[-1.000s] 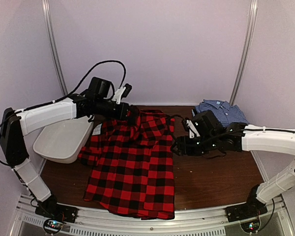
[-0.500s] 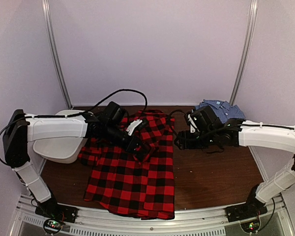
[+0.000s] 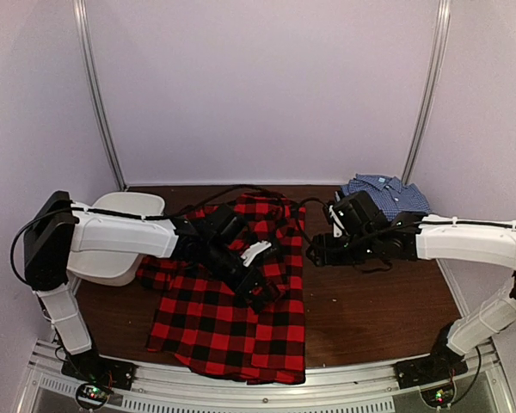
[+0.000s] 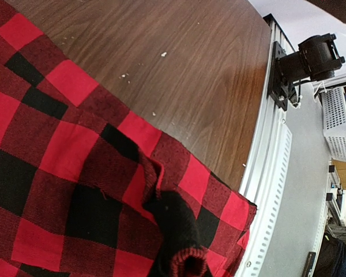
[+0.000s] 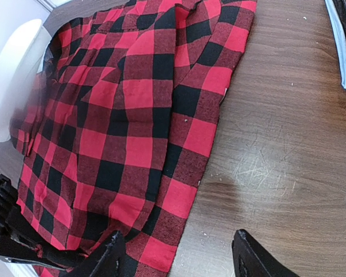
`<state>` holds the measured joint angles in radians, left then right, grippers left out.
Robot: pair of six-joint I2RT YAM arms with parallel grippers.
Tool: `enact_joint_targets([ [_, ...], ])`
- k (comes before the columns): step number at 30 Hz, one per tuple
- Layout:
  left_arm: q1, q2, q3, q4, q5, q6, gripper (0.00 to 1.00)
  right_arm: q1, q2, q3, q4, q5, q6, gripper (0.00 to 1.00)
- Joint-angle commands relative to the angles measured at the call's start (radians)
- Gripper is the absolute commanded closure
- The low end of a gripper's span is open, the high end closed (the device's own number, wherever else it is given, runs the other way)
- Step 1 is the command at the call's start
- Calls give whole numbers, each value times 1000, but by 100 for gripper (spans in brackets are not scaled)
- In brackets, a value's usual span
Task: Fold and stack the long sleeve shirts
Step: Place the sleeve of the 1/3-folded shirt.
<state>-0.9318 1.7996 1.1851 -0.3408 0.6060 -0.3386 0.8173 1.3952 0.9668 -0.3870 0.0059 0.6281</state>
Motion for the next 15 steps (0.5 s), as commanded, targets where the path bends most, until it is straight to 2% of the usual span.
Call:
enact_joint_targets([
  [1, -17, 12, 14, 25, 29, -4, 100, -7, -12, -29, 23, 17, 3, 36],
  [6, -41, 18, 10, 28, 27, -8, 100, -6, -14, -40, 31, 11, 4, 36],
  [11, -67, 41, 14, 35, 32, -13, 93, -6, -11, -43, 38, 9, 6, 36],
  [15, -73, 44, 11, 57, 32, -31, 93, -6, -15, -55, 43, 6, 11, 36],
])
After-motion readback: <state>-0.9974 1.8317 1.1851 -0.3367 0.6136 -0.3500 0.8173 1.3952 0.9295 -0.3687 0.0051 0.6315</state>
